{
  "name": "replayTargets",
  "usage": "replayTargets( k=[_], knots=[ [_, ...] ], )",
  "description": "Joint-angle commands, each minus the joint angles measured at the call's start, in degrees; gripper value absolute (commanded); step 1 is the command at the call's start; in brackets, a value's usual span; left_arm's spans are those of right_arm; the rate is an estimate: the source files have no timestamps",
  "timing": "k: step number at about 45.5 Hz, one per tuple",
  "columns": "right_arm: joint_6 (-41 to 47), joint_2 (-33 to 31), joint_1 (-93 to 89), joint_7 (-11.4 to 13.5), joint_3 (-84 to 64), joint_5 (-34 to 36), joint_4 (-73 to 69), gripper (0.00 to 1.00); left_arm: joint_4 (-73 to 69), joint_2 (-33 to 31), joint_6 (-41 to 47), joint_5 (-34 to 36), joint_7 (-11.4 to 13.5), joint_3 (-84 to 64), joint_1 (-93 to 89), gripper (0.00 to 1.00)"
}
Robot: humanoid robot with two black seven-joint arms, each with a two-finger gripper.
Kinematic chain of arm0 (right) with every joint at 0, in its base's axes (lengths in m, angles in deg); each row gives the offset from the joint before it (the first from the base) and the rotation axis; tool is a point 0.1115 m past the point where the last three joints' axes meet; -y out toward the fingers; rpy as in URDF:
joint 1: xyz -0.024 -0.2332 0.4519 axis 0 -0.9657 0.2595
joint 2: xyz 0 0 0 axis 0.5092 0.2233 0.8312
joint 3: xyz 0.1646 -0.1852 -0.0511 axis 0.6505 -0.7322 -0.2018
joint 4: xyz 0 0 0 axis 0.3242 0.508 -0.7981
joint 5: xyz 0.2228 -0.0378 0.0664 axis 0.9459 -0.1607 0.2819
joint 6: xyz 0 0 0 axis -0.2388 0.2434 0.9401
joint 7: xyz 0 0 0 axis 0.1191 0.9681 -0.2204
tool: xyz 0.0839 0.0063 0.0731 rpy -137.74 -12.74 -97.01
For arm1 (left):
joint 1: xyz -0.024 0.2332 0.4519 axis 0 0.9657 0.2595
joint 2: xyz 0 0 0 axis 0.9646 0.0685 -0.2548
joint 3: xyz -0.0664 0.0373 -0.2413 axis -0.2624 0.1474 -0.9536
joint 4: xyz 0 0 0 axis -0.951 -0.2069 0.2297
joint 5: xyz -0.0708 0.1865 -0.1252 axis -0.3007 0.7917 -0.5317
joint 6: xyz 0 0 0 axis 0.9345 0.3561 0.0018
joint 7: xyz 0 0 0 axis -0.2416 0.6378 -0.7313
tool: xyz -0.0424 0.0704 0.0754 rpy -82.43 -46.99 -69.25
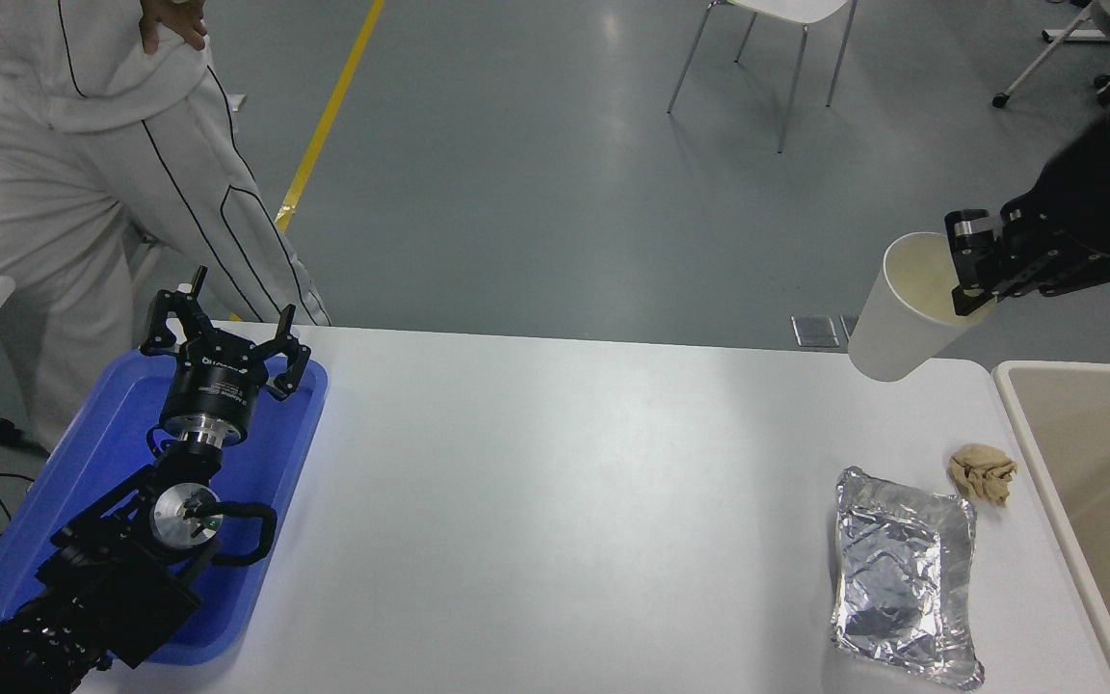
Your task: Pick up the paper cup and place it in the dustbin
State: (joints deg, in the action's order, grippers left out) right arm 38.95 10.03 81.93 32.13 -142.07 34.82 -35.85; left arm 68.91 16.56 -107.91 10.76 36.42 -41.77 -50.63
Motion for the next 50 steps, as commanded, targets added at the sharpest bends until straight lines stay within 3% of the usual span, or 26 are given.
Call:
replayTargets(
  k=[1,16,32,50],
  knots=[
    [0.02,-4.63,-0.08,0.11,-4.48,-0.90,0.07,0.00,0.00,-0.07,0.00,0.00,0.01,0.04,0.00,1.00],
    [0.02,-13.33,-0.52,0.28,-9.93,-5.03,1.65,0.00,0.00,0.02,0.00,0.00,0.01,0.04,0.00,1.00],
    [0.02,-22.48,-12.11,0.28,-9.67,-8.46,14.83,0.00,0.00,-0.07,0.00,0.00,0.01,-0.05,0.00,1.00],
    [0.02,-26.17,-39.35,0.19,7.45,-8.29,32.67,0.00,-0.09,0.02,0.00,0.00,0.01,0.04,0.09,1.00]
  ],
)
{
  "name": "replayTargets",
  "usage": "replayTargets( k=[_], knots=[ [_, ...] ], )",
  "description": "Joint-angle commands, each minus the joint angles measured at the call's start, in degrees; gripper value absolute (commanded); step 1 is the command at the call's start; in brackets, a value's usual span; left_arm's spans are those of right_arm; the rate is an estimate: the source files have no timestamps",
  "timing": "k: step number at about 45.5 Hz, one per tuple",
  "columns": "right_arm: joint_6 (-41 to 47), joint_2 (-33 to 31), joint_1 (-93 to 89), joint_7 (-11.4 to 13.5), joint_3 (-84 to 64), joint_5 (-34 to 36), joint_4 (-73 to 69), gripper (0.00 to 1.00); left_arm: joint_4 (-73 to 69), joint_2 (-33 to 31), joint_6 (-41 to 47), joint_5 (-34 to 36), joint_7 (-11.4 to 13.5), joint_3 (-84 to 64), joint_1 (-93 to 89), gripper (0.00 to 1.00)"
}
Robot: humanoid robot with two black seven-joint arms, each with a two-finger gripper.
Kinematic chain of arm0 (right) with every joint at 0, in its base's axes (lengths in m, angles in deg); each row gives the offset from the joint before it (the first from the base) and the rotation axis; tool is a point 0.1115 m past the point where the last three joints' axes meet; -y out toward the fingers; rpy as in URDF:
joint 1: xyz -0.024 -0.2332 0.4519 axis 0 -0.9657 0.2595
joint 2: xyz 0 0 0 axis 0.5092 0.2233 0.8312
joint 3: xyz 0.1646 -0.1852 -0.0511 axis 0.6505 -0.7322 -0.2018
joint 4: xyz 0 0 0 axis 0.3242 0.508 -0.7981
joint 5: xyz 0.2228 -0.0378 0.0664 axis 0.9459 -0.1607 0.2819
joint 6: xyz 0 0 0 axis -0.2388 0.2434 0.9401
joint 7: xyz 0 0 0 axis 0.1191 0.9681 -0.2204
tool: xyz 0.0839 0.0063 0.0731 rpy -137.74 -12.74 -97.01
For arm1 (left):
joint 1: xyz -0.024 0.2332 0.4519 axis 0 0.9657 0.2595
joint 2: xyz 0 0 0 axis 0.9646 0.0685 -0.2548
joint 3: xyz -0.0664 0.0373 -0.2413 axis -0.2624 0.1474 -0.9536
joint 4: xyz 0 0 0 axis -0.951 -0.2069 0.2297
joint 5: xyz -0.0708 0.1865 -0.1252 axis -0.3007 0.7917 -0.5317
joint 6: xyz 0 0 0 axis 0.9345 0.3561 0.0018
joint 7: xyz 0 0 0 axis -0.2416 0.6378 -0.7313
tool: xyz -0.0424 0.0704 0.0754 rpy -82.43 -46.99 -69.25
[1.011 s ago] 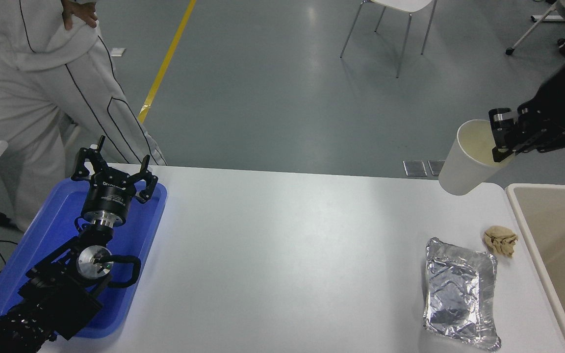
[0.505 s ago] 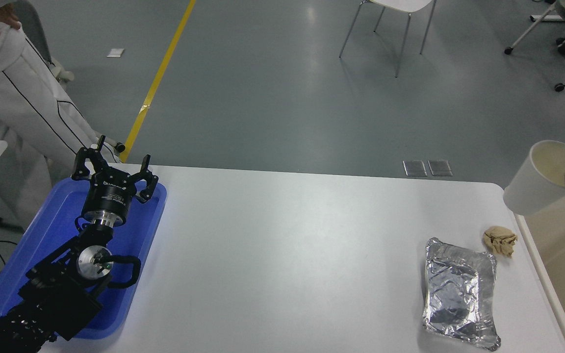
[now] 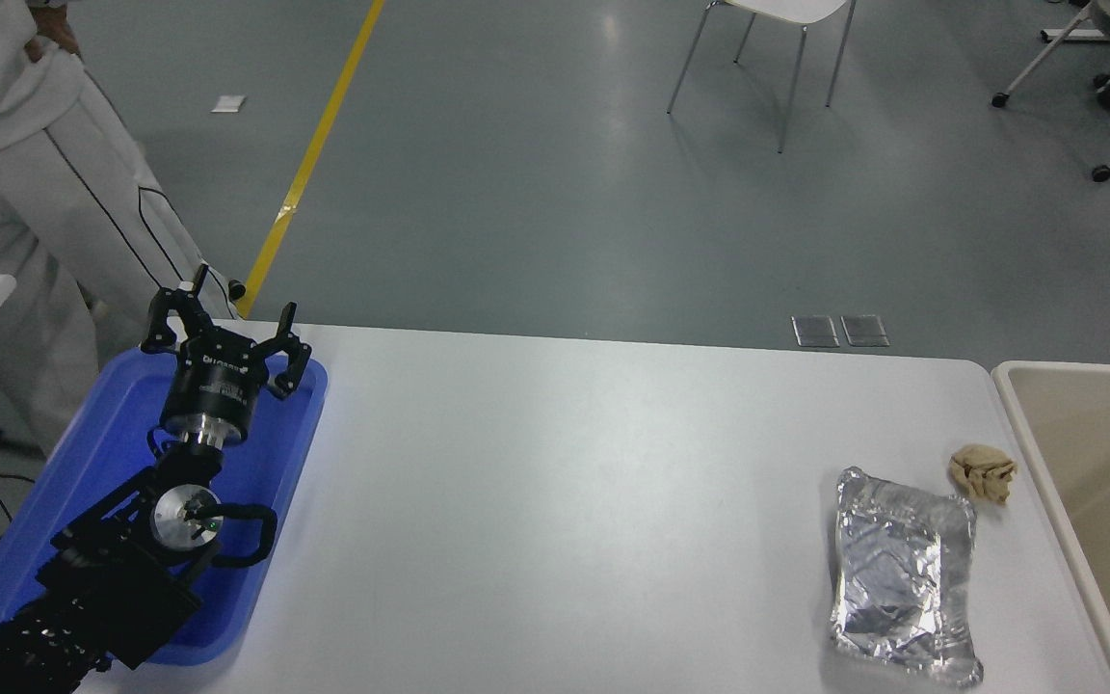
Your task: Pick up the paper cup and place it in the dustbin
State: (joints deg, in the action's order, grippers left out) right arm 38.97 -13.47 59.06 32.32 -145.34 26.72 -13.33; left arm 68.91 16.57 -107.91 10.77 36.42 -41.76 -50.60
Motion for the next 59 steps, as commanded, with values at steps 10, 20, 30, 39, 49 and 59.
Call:
replayTargets(
  k=[10,20,30,39,49,59],
  knots=[
    [0.00,-2.94,-33.36,-0.17,24.00,-0.19,18.51,0.00,-0.08,0.01,0.00,0.00,0.09,0.03,0.06,1.00],
    [0.00,0.22,-51.03,-0.17,39.91,-0.19,31.16,0.00,-0.08,0.01,0.00,0.00,0.09,-0.06,0.06,1.00],
    [-4.21,9.54,-64.83,-0.26,49.94,-0.10,47.07,0.00,0.01,-0.08,0.00,0.00,0.09,-0.06,0.06,1.00],
    [-14.58,13.50,-70.64,-0.26,50.38,0.43,49.45,0.00,0.01,0.01,0.00,0.00,0.09,-0.06,0.06,1.00],
    [-29.96,17.19,-75.73,-0.26,50.99,0.87,49.54,0.00,-0.08,-0.08,0.00,0.00,0.09,-0.06,0.06,1.00],
    [-38.76,18.16,-78.99,-0.17,55.38,0.87,49.54,0.00,-0.08,0.01,0.00,0.00,0.09,-0.06,0.06,1.00]
  ],
)
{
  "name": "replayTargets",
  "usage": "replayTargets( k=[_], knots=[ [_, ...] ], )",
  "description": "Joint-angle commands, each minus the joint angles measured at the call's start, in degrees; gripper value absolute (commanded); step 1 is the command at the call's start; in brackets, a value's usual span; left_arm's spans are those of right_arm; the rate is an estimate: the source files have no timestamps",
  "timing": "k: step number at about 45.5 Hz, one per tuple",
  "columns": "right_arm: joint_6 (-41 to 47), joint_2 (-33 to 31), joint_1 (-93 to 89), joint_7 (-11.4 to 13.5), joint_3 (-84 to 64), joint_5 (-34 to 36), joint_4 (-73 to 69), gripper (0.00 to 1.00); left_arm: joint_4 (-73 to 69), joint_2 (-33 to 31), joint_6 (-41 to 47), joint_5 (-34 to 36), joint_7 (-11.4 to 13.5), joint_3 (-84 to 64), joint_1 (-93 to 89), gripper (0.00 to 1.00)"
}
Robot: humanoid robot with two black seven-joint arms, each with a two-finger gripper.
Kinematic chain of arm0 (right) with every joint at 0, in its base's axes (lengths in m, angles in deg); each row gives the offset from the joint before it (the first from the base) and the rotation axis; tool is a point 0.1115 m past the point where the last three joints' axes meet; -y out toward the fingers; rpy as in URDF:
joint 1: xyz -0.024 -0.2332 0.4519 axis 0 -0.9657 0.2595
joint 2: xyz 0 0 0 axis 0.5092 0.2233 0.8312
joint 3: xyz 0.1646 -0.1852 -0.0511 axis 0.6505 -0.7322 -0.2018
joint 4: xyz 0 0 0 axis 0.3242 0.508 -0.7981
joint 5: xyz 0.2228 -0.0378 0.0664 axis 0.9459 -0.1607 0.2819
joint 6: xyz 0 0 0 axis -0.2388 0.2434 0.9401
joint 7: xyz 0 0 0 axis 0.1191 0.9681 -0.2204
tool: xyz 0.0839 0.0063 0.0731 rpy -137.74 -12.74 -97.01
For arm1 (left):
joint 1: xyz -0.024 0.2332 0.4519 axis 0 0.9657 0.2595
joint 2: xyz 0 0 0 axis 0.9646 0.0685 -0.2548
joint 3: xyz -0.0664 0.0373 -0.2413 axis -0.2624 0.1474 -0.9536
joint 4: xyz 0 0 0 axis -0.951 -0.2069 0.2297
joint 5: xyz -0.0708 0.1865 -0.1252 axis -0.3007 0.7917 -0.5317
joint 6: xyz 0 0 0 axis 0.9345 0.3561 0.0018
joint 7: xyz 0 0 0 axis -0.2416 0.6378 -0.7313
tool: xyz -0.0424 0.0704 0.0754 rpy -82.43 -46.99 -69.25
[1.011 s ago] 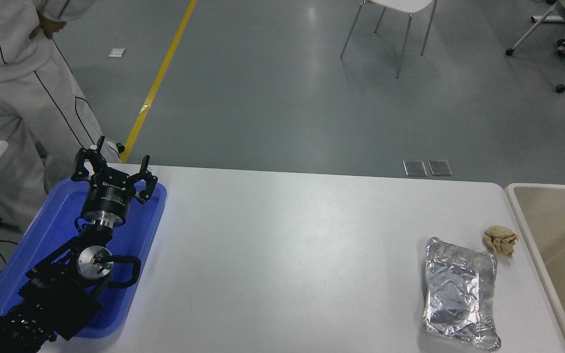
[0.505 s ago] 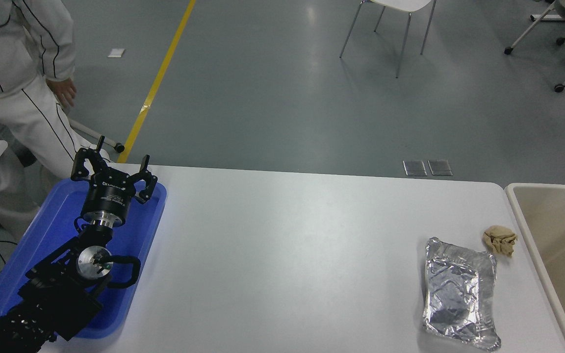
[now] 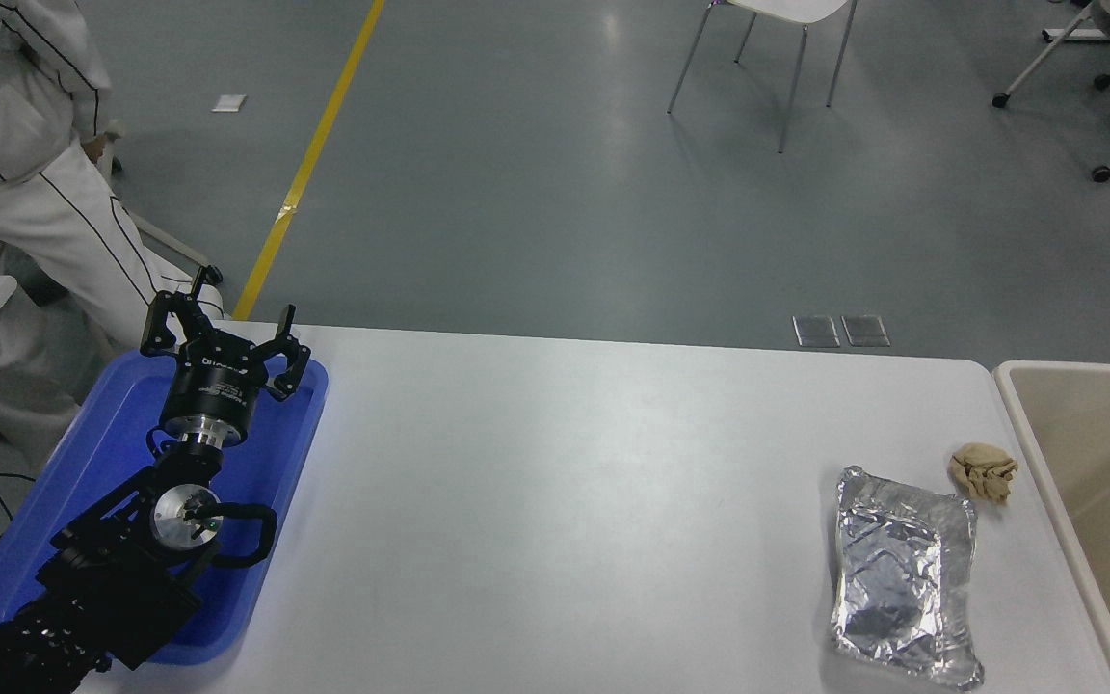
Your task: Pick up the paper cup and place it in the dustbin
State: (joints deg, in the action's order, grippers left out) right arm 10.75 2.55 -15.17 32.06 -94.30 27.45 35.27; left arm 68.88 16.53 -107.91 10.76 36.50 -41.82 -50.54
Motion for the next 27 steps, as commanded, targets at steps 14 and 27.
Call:
replayTargets(
  k=[14,27],
  knots=[
    [-17.05,3.90,-7.57,-0.17,7.42,0.23,0.94,0.00,-0.05,0.05,0.00,0.00,0.01,0.09,-0.09,1.00],
    [-18.37,4.25,-8.98,-2.10,11.73,0.23,0.94,0.00,-0.05,-0.03,0.00,0.00,0.02,0.09,0.00,1.00]
  ],
)
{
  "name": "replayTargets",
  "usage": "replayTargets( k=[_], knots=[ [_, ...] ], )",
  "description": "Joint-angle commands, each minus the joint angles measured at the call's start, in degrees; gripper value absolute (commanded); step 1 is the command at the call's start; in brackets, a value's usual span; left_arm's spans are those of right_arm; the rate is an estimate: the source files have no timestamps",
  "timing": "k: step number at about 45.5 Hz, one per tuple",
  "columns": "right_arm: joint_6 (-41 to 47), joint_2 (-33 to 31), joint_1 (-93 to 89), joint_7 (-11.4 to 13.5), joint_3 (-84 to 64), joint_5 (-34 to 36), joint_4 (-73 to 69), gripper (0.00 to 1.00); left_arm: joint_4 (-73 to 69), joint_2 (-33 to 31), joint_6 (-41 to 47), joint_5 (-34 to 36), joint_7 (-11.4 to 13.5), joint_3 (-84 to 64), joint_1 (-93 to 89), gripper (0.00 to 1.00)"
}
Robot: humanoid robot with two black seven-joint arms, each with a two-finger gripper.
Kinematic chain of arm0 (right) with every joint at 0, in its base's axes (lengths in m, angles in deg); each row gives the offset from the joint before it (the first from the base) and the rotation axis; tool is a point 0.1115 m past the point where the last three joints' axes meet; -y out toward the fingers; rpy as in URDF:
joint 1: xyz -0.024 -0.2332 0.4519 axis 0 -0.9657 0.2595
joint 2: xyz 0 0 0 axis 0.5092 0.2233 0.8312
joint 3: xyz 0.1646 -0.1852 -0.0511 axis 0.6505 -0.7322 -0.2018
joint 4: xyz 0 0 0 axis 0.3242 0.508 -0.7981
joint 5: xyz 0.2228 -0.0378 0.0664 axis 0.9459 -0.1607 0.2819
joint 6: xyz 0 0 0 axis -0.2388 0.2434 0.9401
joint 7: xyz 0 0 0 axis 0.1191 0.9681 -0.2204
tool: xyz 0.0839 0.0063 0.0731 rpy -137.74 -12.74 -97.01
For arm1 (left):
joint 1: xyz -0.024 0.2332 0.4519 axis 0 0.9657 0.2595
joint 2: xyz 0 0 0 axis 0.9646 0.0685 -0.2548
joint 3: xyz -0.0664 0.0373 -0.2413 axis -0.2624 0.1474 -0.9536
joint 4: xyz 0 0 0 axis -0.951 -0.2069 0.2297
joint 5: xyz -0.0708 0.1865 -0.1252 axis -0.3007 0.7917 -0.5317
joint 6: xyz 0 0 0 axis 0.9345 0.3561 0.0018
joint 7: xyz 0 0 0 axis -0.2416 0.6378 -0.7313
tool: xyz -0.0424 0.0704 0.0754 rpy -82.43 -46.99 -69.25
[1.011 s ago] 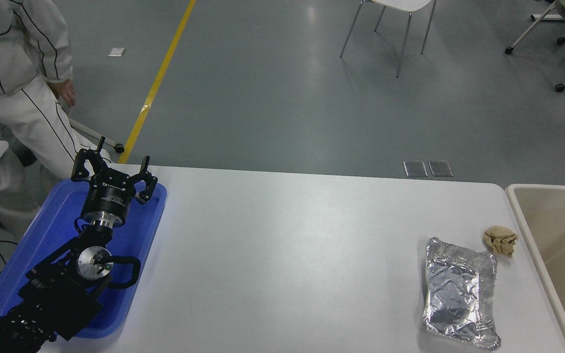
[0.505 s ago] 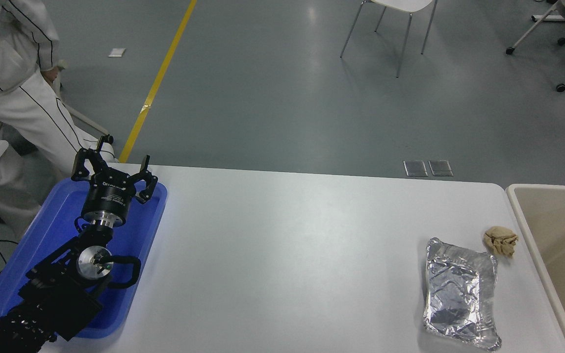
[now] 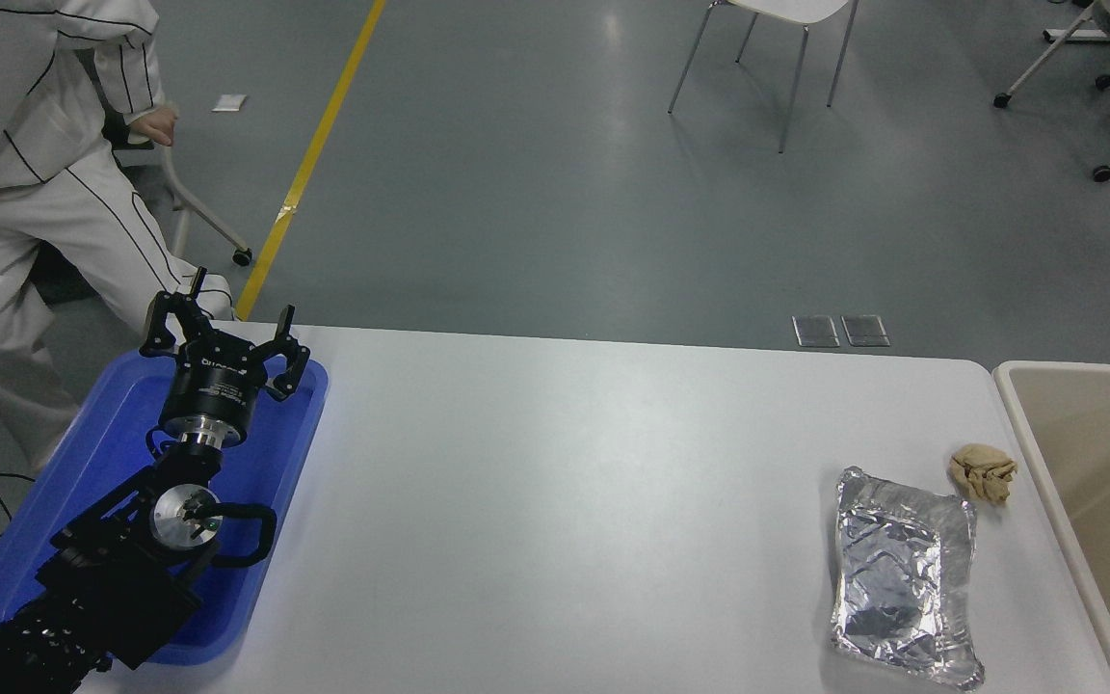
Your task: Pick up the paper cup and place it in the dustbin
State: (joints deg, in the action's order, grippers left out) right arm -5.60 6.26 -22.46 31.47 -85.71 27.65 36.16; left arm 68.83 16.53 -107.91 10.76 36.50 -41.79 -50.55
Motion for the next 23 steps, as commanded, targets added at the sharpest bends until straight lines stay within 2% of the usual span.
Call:
replayTargets(
  k=[1,10,11,13,14,16,18,21,23],
  knots=[
    [-2.10,0.54,-1.95,-1.69,3.40,0.02,0.05,0.00,0.00,0.05,0.00,0.00,0.02,0.06,0.00,1.00],
    [-5.70,0.98,-2.13,-1.70,3.32,-0.06,0.14,0.00,0.00,-0.04,0.00,0.00,0.02,-0.03,0.00,1.00],
    [-7.01,1.06,-2.13,-1.70,3.40,-0.06,0.22,0.02,0.00,-0.04,0.00,0.00,0.02,-0.03,0.00,1.00],
    [-9.91,1.24,-2.21,-1.70,3.40,-0.06,0.40,0.22,0.00,-0.04,0.00,0.00,0.02,0.06,0.00,1.00],
    [-12.19,1.67,-2.21,-1.70,3.40,-0.06,0.40,0.41,0.00,0.05,0.00,0.00,0.02,-0.03,0.00,1.00],
    [-14.66,1.94,-2.30,-1.70,3.40,0.02,0.40,0.68,0.00,0.05,0.00,0.00,0.02,-0.03,0.00,1.00],
    [-15.72,2.03,-2.39,-1.70,3.40,0.02,0.31,0.87,0.00,0.05,0.00,0.00,0.02,0.06,0.00,1.00],
    [-15.99,2.12,-2.39,-1.70,3.40,0.02,0.14,0.98,0.00,0.05,0.00,0.00,0.02,-0.03,0.00,1.00],
    [-15.90,2.03,-2.30,-1.70,3.40,-0.06,-0.21,0.99,0.00,-0.04,0.00,0.00,0.02,-0.03,0.00,1.00]
  ],
)
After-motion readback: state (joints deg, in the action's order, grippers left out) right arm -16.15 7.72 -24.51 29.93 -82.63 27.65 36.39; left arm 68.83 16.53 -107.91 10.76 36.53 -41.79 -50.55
